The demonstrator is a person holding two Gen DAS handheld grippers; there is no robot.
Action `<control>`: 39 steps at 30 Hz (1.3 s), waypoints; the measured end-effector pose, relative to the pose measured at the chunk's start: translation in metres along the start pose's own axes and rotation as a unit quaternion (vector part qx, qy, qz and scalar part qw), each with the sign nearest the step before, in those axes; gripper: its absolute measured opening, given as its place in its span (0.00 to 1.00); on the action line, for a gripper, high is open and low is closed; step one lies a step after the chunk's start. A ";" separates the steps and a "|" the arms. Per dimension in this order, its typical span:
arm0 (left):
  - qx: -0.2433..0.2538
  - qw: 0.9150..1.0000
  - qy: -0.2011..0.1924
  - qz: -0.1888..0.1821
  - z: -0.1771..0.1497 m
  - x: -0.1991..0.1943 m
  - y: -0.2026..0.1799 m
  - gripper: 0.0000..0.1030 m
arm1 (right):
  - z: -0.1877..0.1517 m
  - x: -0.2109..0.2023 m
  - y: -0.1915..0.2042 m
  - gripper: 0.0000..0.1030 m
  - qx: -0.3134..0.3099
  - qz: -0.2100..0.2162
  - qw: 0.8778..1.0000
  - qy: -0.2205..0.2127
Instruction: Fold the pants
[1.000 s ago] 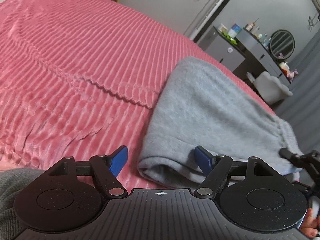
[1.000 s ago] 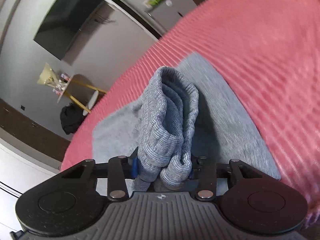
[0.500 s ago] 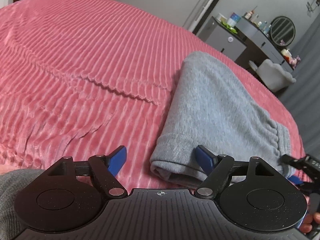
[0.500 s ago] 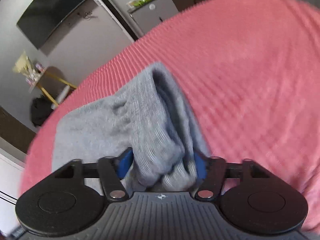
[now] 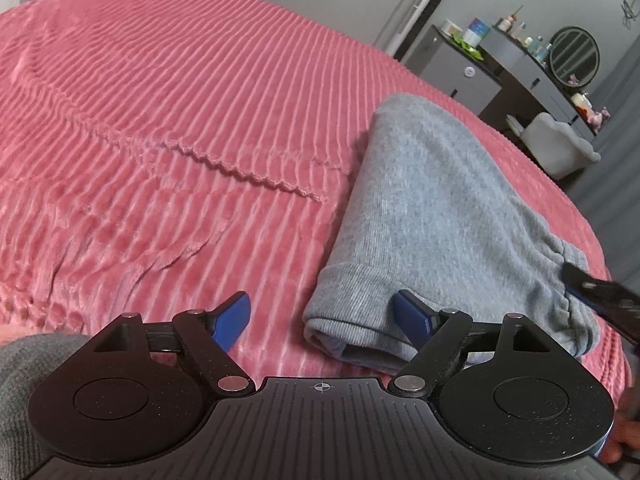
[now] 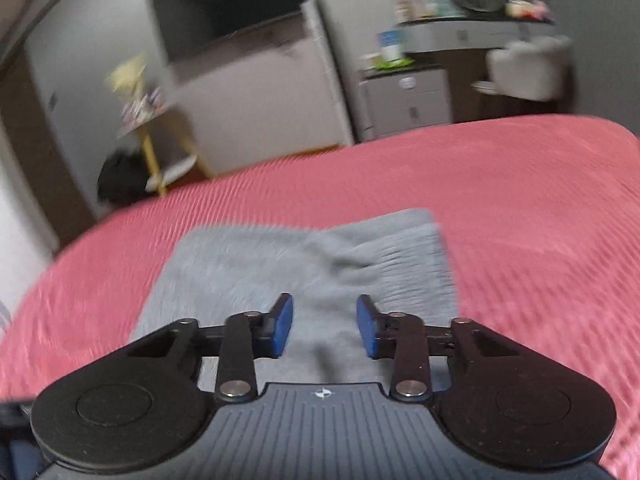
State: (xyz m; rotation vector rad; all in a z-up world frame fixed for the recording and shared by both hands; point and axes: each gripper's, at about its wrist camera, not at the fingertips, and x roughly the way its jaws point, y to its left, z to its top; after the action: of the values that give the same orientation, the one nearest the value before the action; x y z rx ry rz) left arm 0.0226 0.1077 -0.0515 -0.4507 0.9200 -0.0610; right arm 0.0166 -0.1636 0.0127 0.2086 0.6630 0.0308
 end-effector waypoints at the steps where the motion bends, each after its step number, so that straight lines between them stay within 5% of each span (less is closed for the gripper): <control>1: -0.001 1.000 0.000 0.000 0.000 0.000 0.000 0.82 | -0.002 0.009 0.005 0.23 -0.018 0.003 1.000 0.006; 6: -0.007 0.999 -0.042 -0.002 0.000 -0.013 0.003 0.80 | -0.025 0.049 0.012 0.20 -0.052 -0.042 0.994 0.083; 11: 0.004 0.994 -0.108 -0.013 0.014 -0.024 -0.007 0.80 | -0.036 0.035 0.009 0.19 -0.045 -0.023 0.995 0.091; 17: 0.038 0.991 -0.118 -0.041 0.037 0.002 -0.045 0.79 | 0.002 0.041 0.003 0.19 -0.006 -0.008 0.997 0.077; 21: 0.074 0.994 -0.081 0.000 0.039 0.038 -0.054 0.76 | 0.016 0.071 0.000 0.19 -0.053 -0.031 0.994 0.087; 23: 0.095 0.993 -0.058 0.030 0.031 0.055 -0.046 0.83 | 0.016 0.079 -0.010 0.06 -0.061 -0.030 0.993 0.099; 30: 0.064 0.997 -0.041 -0.013 0.036 0.048 -0.028 0.82 | 0.014 0.028 -0.067 0.01 0.062 -0.003 0.997 0.048; 34: 0.065 0.995 -0.013 -0.074 0.039 0.045 -0.022 0.81 | 0.007 0.006 -0.084 0.24 0.080 -0.007 0.996 0.047; 37: 0.070 0.993 0.036 -0.092 0.041 0.056 -0.022 0.82 | 0.005 0.009 -0.095 0.76 0.093 -0.021 0.993 0.074; 39: 0.080 0.990 0.066 -0.093 0.040 0.067 -0.023 0.84 | 0.001 0.018 -0.107 0.78 0.105 -0.002 0.990 0.096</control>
State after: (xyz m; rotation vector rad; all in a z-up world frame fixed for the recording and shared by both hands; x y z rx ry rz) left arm 0.0978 0.0854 -0.0717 -0.3850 0.9924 -0.3365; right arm 0.0278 -0.2673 -0.0190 0.4099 0.8588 -0.0233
